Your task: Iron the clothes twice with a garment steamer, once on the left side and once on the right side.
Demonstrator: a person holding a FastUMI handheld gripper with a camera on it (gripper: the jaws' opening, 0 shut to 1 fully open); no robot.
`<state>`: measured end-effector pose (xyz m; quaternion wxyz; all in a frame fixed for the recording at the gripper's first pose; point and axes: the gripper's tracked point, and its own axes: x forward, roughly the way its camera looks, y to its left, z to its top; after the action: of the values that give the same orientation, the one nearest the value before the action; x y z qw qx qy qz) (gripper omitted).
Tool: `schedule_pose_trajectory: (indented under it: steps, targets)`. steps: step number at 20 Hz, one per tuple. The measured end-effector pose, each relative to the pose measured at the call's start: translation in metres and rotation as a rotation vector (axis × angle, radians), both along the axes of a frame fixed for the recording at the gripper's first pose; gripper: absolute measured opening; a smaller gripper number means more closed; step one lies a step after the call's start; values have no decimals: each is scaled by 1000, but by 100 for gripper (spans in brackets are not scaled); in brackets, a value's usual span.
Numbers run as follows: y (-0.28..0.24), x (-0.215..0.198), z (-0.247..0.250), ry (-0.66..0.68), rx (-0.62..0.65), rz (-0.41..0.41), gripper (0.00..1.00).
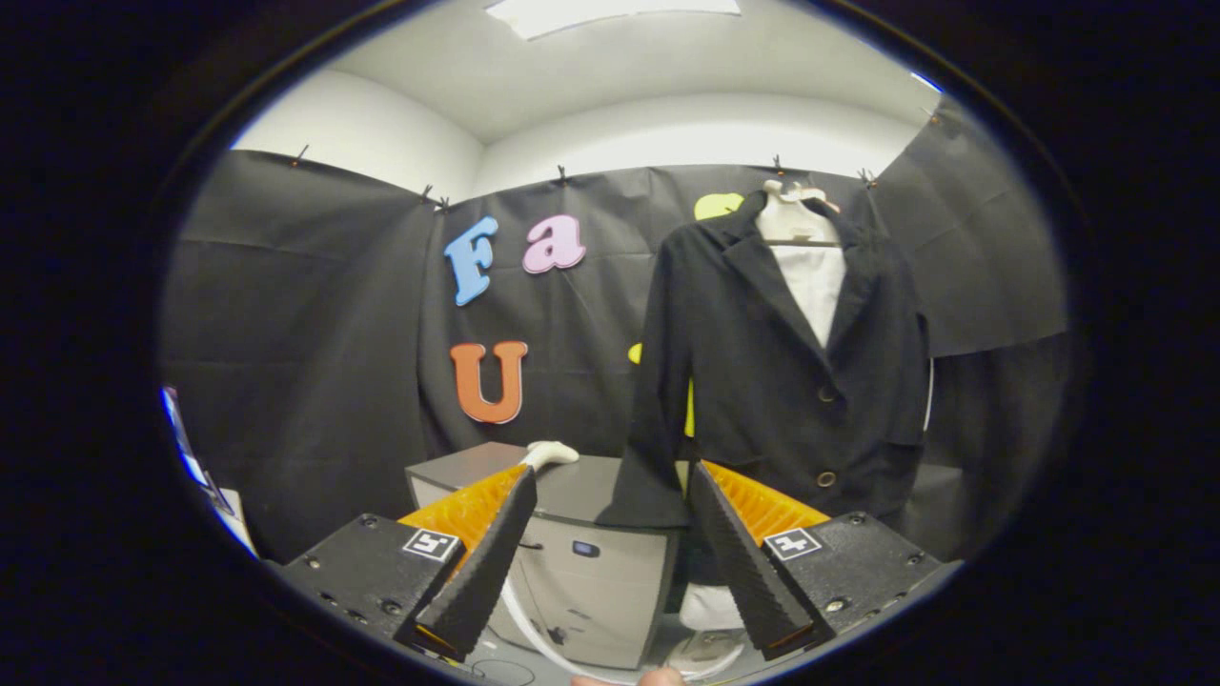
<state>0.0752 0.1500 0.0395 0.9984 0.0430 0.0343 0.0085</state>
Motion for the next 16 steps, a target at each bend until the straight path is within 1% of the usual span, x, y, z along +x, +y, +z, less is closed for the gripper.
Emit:
schedule_pose_trajectory:
  steps: [2,4,6,9,11,16]
  targets:
    - [15,26,-7,46,29,12,100]
    - [29,56,-6,62,51,39,100]
    - [40,88,-8,75,43,67,100]
    - [63,139,-19,119,36,132,100]
    - [78,176,-28,156,40,170,100]
    - [109,259,-58,292,57,210,100]
